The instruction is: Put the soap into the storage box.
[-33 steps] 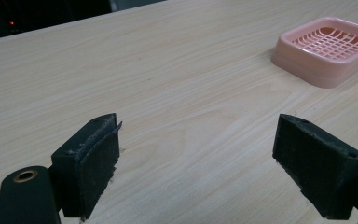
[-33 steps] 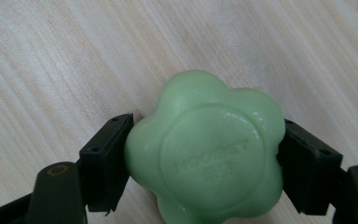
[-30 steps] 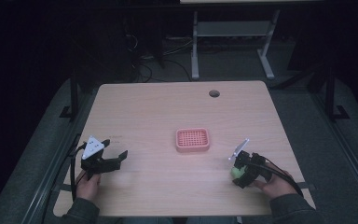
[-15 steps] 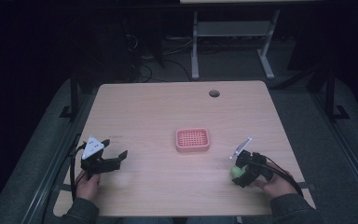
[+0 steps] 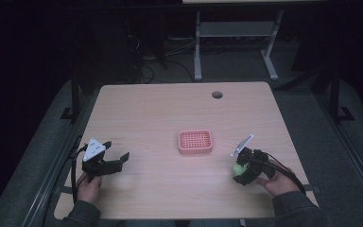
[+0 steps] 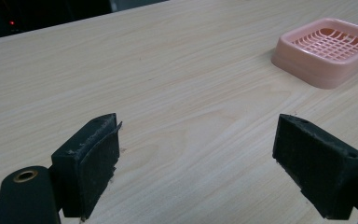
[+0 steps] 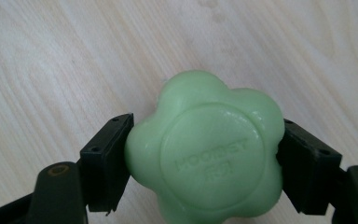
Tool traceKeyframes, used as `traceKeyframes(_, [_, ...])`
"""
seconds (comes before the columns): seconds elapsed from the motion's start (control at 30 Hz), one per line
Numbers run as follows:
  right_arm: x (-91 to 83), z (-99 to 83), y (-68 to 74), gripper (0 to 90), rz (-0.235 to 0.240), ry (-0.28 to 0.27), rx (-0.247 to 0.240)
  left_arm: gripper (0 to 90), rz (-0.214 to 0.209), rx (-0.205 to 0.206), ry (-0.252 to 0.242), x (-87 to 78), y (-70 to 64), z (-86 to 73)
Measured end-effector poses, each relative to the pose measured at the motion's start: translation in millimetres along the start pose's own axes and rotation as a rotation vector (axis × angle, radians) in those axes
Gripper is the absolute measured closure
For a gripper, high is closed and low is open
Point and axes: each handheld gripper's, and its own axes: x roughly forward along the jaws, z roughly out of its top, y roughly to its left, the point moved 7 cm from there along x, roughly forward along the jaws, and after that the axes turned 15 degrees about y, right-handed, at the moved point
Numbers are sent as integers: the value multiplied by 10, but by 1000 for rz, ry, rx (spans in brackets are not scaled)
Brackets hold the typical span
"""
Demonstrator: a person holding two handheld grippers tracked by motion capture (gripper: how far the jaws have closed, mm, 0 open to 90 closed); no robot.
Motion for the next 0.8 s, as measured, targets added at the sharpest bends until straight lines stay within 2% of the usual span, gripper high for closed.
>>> traceKeyframes(0.23, [-48,135,-25,256,19,-17,-15,141,-4,-3,-5,0,-9,7])
traceKeyframes(0.47, [-79,285,-24,256,19,-21,-35,141,-5,-4,-6,-3,-9,7])
traceKeyframes(0.57, [-137,410,-16,256,22,-33,-51,141,-6,-6,-5,-8,-12,7])
traceKeyframes(0.8, [-189,564,-26,256,16,-24,-74,141,-11,-11,-8,-9,-9,7])
